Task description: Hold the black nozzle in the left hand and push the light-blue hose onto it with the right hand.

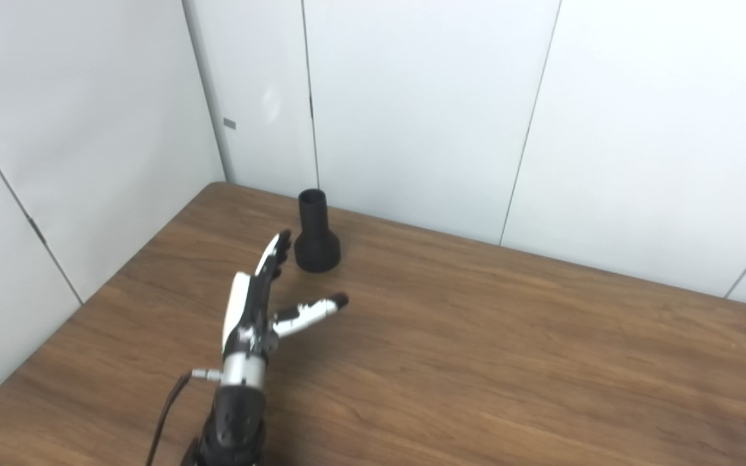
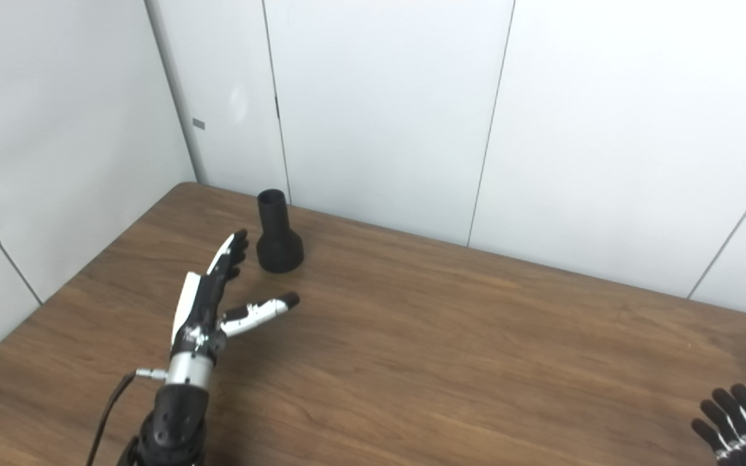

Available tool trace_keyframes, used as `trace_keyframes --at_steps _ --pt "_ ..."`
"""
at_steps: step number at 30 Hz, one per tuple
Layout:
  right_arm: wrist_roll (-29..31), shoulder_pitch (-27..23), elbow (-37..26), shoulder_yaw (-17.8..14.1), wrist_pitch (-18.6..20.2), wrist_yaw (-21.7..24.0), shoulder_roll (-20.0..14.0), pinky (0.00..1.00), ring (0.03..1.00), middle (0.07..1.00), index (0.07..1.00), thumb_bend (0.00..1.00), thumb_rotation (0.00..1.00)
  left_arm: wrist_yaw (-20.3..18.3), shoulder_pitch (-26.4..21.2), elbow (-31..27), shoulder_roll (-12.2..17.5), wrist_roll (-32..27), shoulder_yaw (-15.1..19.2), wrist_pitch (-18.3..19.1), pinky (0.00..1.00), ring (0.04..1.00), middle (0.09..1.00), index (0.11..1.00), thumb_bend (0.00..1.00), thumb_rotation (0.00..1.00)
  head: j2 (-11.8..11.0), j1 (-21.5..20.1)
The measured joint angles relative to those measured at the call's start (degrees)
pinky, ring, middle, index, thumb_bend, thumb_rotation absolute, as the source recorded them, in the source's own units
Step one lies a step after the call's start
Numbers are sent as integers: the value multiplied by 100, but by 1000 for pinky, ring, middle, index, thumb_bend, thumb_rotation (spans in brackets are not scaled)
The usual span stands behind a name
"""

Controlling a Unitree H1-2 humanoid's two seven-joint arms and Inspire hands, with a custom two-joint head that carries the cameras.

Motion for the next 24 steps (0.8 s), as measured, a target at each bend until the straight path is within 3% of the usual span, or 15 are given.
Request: trace_keyframes --at_steps 5,12,20,24 --pt "2 1 -4 -2 32 -3 -5 858 911 914 917 760 958 -11 -282 219 230 212 -34 336 930 940 941 956 895 233 -17 -17" --pt "23 0 19 -9 32 17 -7 852 910 921 926 737 956 92 -824 1352 674 706 -266 552 881 943 936 930 927 320 -70 -62" --pt "22 -24 23 -5 27 14 4 856 918 919 929 753 969 451 -1342 2164 861 1063 -456 512 962 958 942 925 932 305 -114 -70" --pt "22 -27 33 -5 32 16 3 874 926 921 938 746 971 609 -1505 2565 953 1069 -470 439 952 976 951 933 940 310 -105 -79"
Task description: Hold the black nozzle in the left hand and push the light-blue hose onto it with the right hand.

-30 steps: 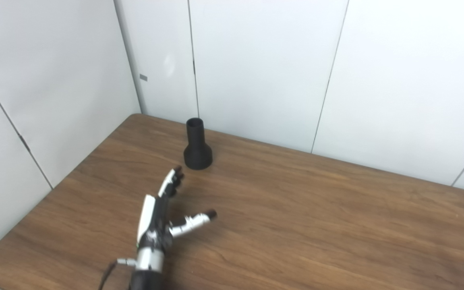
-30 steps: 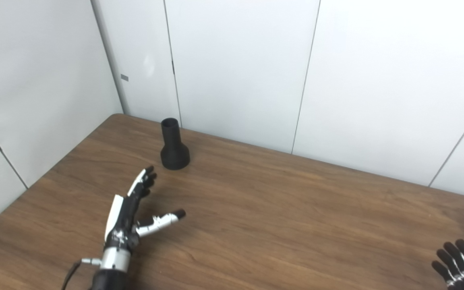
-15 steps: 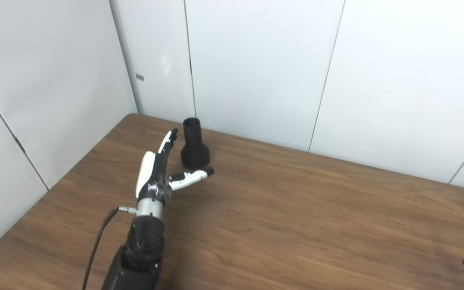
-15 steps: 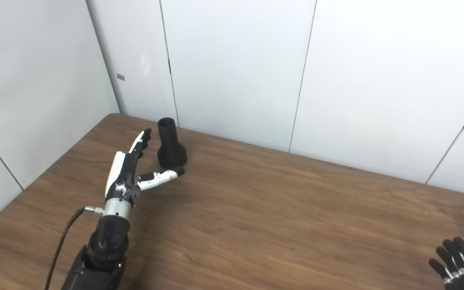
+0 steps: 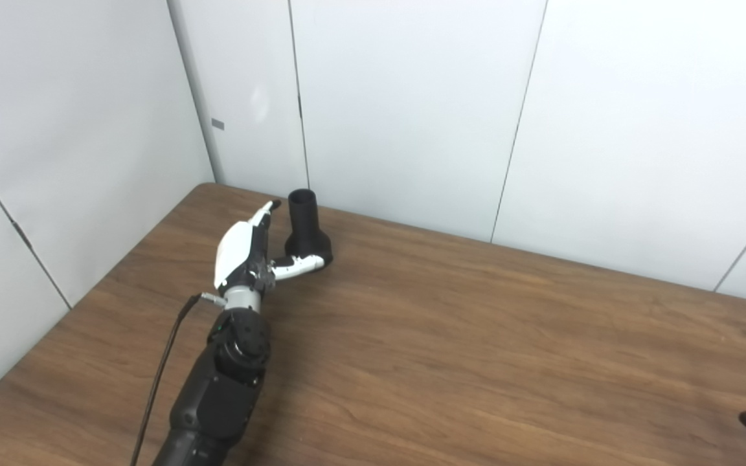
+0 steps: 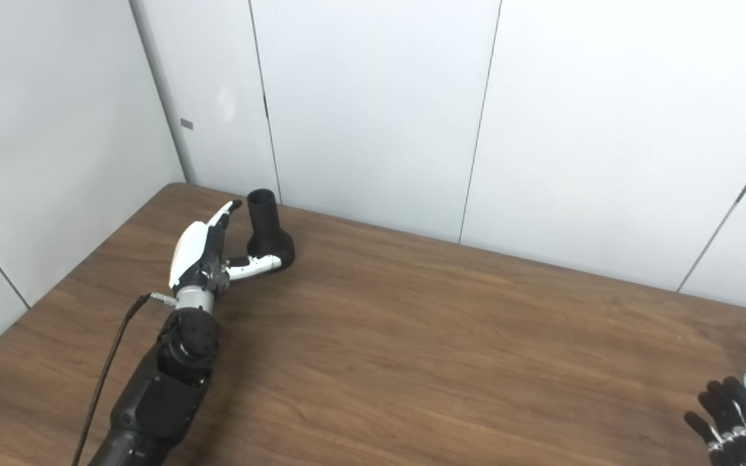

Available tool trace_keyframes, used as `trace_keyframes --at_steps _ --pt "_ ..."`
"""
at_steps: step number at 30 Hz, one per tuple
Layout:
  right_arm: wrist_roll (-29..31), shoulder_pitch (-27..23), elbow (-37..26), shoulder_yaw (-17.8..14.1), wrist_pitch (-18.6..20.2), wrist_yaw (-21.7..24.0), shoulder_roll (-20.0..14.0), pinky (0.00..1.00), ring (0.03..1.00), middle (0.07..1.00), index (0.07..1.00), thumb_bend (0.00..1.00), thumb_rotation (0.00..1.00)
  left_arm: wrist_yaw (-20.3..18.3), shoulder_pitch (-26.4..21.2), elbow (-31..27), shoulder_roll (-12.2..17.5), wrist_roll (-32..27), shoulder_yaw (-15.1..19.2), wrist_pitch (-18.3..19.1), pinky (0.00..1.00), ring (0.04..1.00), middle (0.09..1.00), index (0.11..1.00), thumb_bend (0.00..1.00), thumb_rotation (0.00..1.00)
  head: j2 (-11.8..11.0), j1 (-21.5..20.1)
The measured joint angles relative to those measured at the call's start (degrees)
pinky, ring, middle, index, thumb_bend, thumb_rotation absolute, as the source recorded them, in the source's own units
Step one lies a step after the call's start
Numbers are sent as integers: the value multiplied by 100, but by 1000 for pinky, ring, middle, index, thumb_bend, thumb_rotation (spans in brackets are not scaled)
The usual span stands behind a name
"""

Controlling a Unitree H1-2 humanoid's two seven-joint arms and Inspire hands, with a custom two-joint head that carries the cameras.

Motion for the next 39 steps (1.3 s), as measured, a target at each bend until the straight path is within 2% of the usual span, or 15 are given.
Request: trace_keyframes --at_steps 2,4,8,12,16,23,32,34,39 --pt "-5 0 5 -3 2 -1 -4 894 935 927 944 733 980 -2 -101 126 53 56 -76 131 983 965 936 928 950 396 0 -9" --pt "-9 -3 20 -5 2 -1 -7 900 936 926 945 730 975 -43 -239 230 136 212 -257 355 996 944 912 906 954 437 0 -9" --pt "-11 -31 55 -10 0 -6 -6 886 933 926 950 727 980 -229 -540 389 265 330 -481 768 1000 928 900 884 940 451 26 -17" --pt "-26 -37 57 -6 -2 -10 -2 894 931 920 946 719 991 -347 -764 532 308 343 -666 994 1000 965 927 888 928 443 44 -26" --pt "-37 -42 57 -6 -21 -22 -2 912 941 926 955 713 994 -446 -903 862 325 344 -852 1096 1000 948 909 867 944 450 79 -35" --pt "-119 -43 58 -8 -27 -62 -4 910 938 921 953 719 984 -657 -964 1083 354 383 -1236 1226 1000 967 908 853 955 453 105 -35" --pt "-152 -55 70 -8 -48 -68 -4 906 930 915 946 717 965 -664 -1415 1730 258 591 -1091 1275 951 908 879 837 905 442 149 -35" --pt "-152 -55 70 -8 -48 -69 -4 911 928 912 948 711 972 -667 -1457 1797 223 679 -1043 1279 977 918 890 855 891 448 158 -26" --pt "-151 -59 70 -9 -62 -72 -3 934 928 900 943 692 968 -691 -1509 1898 183 772 -908 1267 925 901 873 841 873 415 185 -18"
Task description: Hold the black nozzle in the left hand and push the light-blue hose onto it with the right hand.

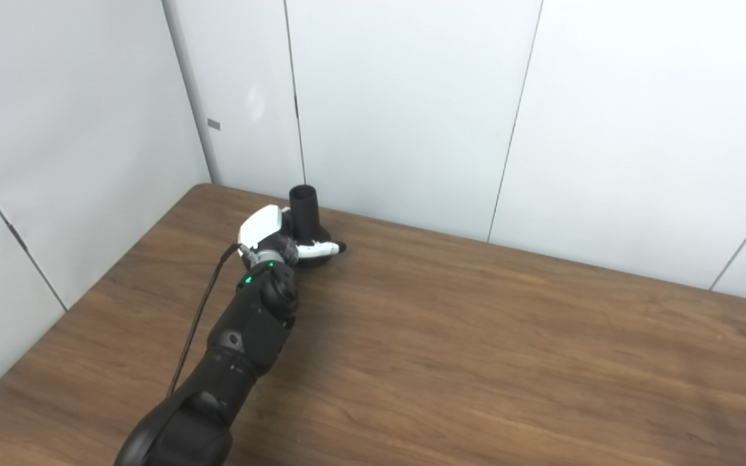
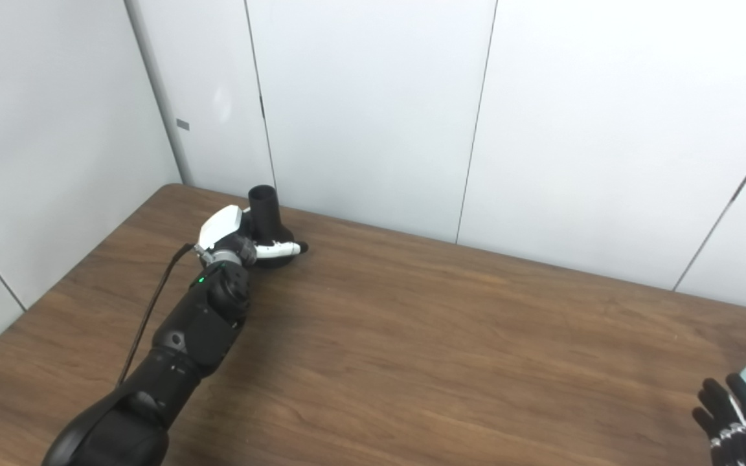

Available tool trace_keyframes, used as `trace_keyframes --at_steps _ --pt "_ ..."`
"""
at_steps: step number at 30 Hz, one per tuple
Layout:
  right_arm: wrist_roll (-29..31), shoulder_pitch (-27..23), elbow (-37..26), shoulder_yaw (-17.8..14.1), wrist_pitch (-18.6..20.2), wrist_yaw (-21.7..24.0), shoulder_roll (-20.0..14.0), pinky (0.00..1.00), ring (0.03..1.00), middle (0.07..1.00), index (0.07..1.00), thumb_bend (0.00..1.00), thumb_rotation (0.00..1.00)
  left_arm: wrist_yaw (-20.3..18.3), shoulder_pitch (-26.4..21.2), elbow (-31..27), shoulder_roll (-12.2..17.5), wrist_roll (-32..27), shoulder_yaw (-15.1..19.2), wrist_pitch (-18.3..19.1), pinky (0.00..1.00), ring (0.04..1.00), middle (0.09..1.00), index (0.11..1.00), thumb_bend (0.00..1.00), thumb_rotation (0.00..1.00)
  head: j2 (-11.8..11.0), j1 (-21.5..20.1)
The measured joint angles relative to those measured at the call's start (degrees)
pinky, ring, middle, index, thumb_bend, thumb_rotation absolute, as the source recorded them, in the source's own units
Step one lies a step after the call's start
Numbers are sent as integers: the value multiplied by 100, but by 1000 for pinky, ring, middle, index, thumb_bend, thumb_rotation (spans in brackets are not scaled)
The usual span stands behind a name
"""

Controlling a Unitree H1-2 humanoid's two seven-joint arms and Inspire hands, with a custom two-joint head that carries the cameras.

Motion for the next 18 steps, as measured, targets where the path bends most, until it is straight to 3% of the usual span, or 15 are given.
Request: trace_keyframes --at_steps 3,8,13,16,18 --pt "-2 0 0 0 0 0 0 946 938 904 950 694 982 68 -4 58 -1 76 21 -8 877 870 841 791 870 392 18 -17" --pt "-62 1 -4 5 5 -22 0 945 932 892 945 668 1000 441 -5 95 -25 70 145 -16 759 776 734 732 857 269 44 -18" --pt "-135 8 -11 6 9 -53 2 928 915 873 932 671 995 572 -4 95 -34 -13 108 -32 704 789 741 695 842 179 88 -18" --pt "-137 12 -16 4 8 -54 3 933 912 867 929 663 996 693 -1 96 -20 -67 86 -103 522 601 581 648 861 65 97 -26" --pt "-137 23 -26 3 8 -54 2 947 916 864 934 660 999 780 1 120 -17 -164 129 -259 488 570 552 624 864 20 105 -35"
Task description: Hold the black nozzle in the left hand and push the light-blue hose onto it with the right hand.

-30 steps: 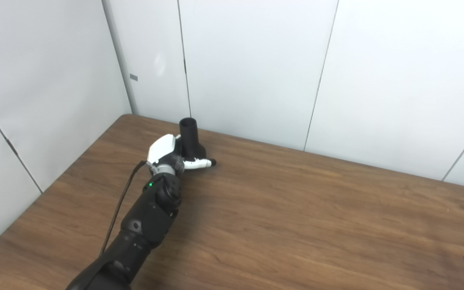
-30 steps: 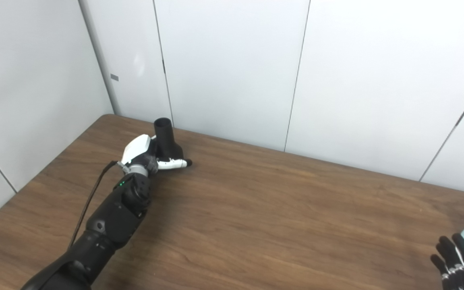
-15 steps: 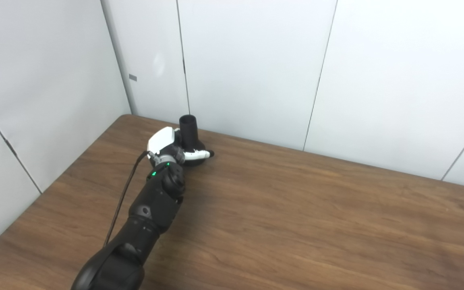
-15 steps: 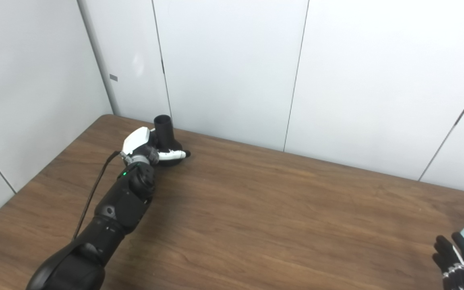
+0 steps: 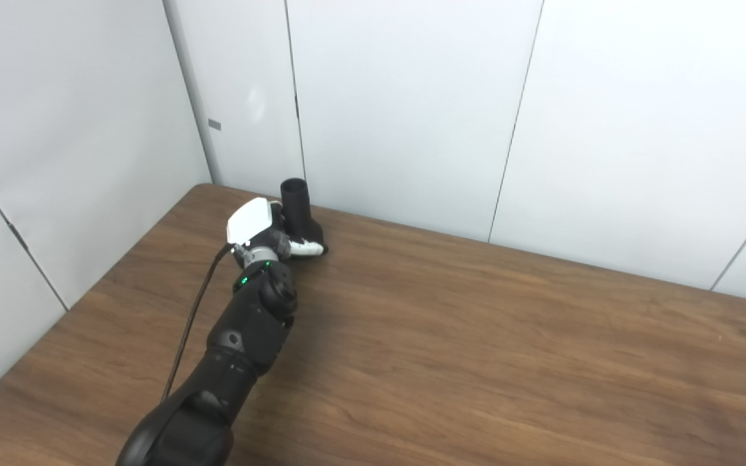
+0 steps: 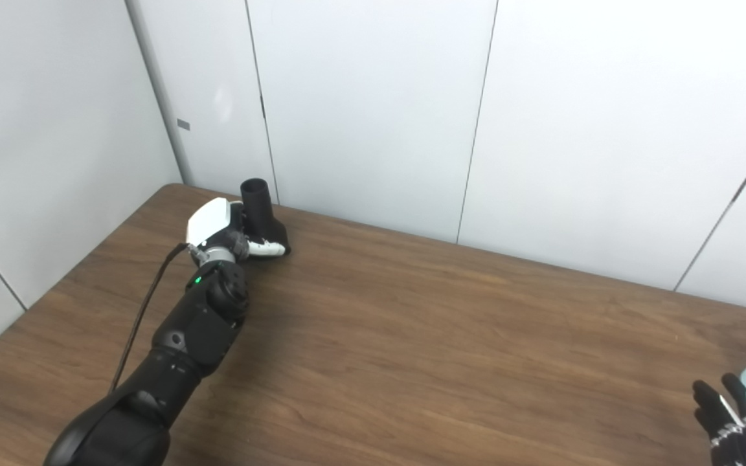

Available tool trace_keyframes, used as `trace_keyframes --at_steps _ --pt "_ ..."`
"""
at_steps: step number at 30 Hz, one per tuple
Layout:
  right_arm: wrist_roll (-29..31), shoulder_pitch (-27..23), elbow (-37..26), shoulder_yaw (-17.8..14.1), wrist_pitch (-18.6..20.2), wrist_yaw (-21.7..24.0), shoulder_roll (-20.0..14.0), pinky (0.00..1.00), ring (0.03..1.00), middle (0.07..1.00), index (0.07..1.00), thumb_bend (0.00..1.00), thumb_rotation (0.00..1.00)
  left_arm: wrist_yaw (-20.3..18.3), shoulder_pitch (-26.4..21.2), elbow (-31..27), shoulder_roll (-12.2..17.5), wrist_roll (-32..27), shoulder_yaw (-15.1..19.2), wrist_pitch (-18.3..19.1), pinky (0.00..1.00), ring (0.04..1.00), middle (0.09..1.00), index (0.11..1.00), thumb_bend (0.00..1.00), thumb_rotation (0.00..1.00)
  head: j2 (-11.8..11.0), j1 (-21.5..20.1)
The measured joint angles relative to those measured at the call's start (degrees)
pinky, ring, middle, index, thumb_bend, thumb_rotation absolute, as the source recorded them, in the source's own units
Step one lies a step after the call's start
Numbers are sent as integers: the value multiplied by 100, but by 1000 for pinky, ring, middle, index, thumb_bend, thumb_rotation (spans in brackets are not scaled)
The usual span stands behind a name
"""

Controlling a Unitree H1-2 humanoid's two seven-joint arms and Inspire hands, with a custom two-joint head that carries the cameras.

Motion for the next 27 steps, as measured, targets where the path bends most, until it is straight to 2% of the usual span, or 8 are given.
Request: trace_keyframes --at_steps 1,2,3,4,7,21,27 --pt "-2 7 -6 -1 0 0 -1 962 916 860 932 659 1000 43 4 39 1 -75 11 -92 415 494 481 573 696 10 9 -9" --pt "-8 10 -12 0 0 0 0 971 915 855 930 656 1000 117 14 77 2 -132 25 -200 365 444 437 538 592 4 9 -9" --pt "-16 13 -17 -1 1 -1 1 974 914 853 930 655 1000 160 35 84 2 -171 31 -263 346 427 422 526 557 2 18 -9" --pt "-35 16 -20 0 0 -4 1 967 907 844 927 648 1000 179 57 86 -1 -216 27 -313 410 489 478 499 536 0 26 -9" --pt "-98 17 -25 0 -2 -21 8 961 903 834 924 648 1000 234 115 87 -4 -311 1 -425 444 519 515 482 522 0 26 -18" --pt "-135 35 -83 -1 4 -29 19 967 900 828 934 663 1000 436 128 162 4 -286 -401 -630 467 527 499 487 522 0 62 -88" --pt "-164 36 -84 -3 -3 -62 27 964 890 816 917 647 1000 434 188 35 8 -273 -507 -654 525 555 503 483 523 0 97 -184"
